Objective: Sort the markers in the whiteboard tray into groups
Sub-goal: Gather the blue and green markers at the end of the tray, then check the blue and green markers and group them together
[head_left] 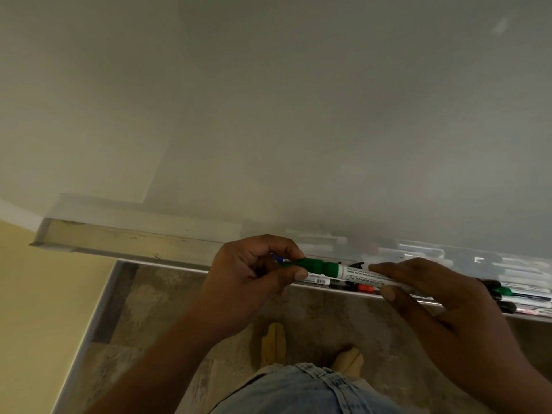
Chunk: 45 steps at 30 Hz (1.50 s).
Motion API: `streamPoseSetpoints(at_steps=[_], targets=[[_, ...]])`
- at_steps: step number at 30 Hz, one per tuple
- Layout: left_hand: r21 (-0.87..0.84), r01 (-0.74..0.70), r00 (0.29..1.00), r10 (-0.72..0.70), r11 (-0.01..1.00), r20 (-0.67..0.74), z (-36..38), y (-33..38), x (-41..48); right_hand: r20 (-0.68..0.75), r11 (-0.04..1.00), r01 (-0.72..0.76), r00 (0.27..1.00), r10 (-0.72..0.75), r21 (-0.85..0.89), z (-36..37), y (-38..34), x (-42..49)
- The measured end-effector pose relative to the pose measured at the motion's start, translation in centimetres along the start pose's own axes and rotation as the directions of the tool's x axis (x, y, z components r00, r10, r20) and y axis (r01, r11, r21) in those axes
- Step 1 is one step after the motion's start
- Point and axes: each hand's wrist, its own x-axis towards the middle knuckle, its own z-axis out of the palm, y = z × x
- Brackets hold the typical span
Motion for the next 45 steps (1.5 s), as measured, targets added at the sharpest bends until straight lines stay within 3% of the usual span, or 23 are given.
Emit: streamPoseSetpoints(at_steps=[5, 8, 10, 14, 17, 21, 24, 26, 32, 35, 39, 42, 45], targets=[[0.017, 0.025, 1.0, -0.025, 1.0, 0.018, 0.0, 0.7, 0.3, 0.177, 0.994, 0.044, 0.984, -0.026, -0.104, -0.1, -0.3, 0.7], [-0.001, 0.061, 0.991, -0.061, 0.998, 0.12, -0.3, 1.1, 0.5, 0.304, 0.987, 0.11, 0.95, -0.07, -0.116, 0.1, -0.7, 1.4], [-0.105, 0.091, 0.978, -0.069, 0.99, 0.195, 0.0, 1.6, 0.5, 0.329, 0.989, 0.133, 0.938, -0.105, -0.064, 0.4, -1.2, 1.8], [-0.232, 0.187, 0.977, -0.155, 0.955, 0.149, 2.1, 2.8, 0.4, 0.354, 0.987, 0.154, 0.921, -0.161, 0.048, 1.0, -2.3, 2.5], [-0.35, 0.244, 0.963, -0.184, 0.904, 0.196, 3.2, 3.2, 0.7, 0.375, 0.989, 0.132, 0.915, -0.147, 0.066, 0.4, -2.6, 2.8], [-0.275, 0.257, 0.958, -0.206, 0.927, 0.201, 3.8, 3.2, 0.7, 0.391, 0.98, 0.194, 0.9, -0.192, 0.036, -0.5, -3.2, 2.9], [-0.129, 0.211, 0.96, -0.181, 0.969, 0.214, 4.0, 2.6, 0.5, 0.422, 0.944, 0.309, 0.876, -0.235, -0.116, -1.1, -3.8, 3.3], [-0.14, 0.236, 0.95, -0.198, 0.962, 0.24, 4.0, 2.0, 0.2, 0.452, 0.926, 0.334, 0.863, -0.225, -0.177, -1.2, -4.0, 3.4], [0.0, 0.25, 0.922, -0.239, 0.968, 0.305, 3.1, 0.6, -0.4, 0.477, 0.99, 0.141, 0.871, -0.116, -0.018, 0.5, -1.3, 3.1], [0.068, 0.252, 0.961, -0.258, 0.965, 0.099, 2.3, -0.3, 0.4, 0.38, 0.995, 0.097, 0.921, -0.082, -0.02, 1.7, 1.1, 2.8], [0.172, 0.328, 0.929, -0.284, 0.929, -0.235, 0.5, -3.0, 1.0, 0.216, 0.995, 0.03, 0.976, -0.01, -0.092, 3.9, 4.8, 2.6], [0.378, 0.329, 0.933, -0.236, 0.866, -0.272, -0.6, -5.5, 0.9, 0.225, 0.948, 0.154, 0.97, -0.091, -0.278, 5.7, 7.0, 3.0], [0.57, 0.315, 0.949, -0.24, 0.759, -0.206, -0.8, -7.3, 0.6, 0.263, 0.831, 0.28, 0.95, -0.168, -0.48, 7.5, 8.7, 3.3]])
